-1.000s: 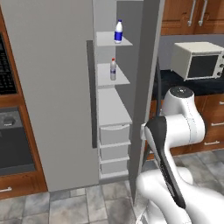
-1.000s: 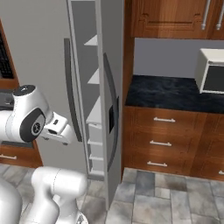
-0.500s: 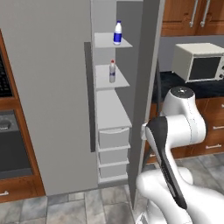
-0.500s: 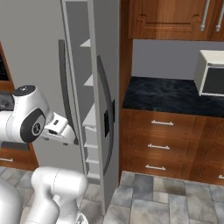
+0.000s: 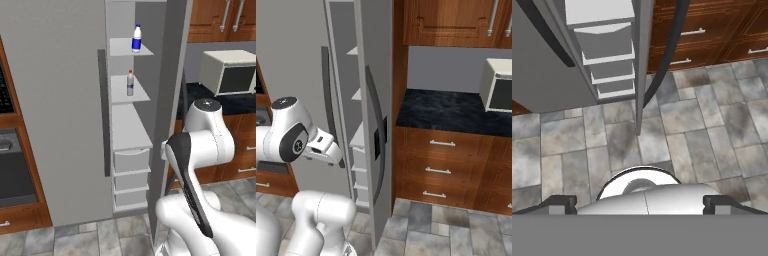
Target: Take the bottled waters from the counter and place them in the freezer to freeze. Close the freezer door after placing the bottles.
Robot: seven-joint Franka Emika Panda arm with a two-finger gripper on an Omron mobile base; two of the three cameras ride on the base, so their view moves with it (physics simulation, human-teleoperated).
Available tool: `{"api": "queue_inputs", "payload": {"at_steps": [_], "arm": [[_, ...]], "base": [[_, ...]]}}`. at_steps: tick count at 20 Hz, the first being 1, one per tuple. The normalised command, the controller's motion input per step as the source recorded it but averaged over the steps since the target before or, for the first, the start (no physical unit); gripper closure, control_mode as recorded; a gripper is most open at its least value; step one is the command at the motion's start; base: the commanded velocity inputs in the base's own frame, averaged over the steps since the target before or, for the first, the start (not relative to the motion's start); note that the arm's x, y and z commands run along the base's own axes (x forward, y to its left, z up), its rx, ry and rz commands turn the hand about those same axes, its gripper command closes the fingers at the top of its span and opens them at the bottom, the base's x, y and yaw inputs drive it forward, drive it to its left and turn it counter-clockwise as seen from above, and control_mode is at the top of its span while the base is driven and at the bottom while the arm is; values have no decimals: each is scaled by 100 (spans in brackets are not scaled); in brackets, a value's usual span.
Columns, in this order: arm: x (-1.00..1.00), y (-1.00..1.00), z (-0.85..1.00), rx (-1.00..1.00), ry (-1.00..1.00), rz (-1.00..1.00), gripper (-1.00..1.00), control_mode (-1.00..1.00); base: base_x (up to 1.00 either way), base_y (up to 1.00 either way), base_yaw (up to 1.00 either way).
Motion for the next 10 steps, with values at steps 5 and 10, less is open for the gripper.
{"api": "queue_inputs", "payload": {"at_steps": [5,10], "arm": [[0,0,0,0,0,0,-100,100],[-8,-7,15,0,-3,1,-100,-100]], "base": [[0,0,0],[-1,0,0]]}}
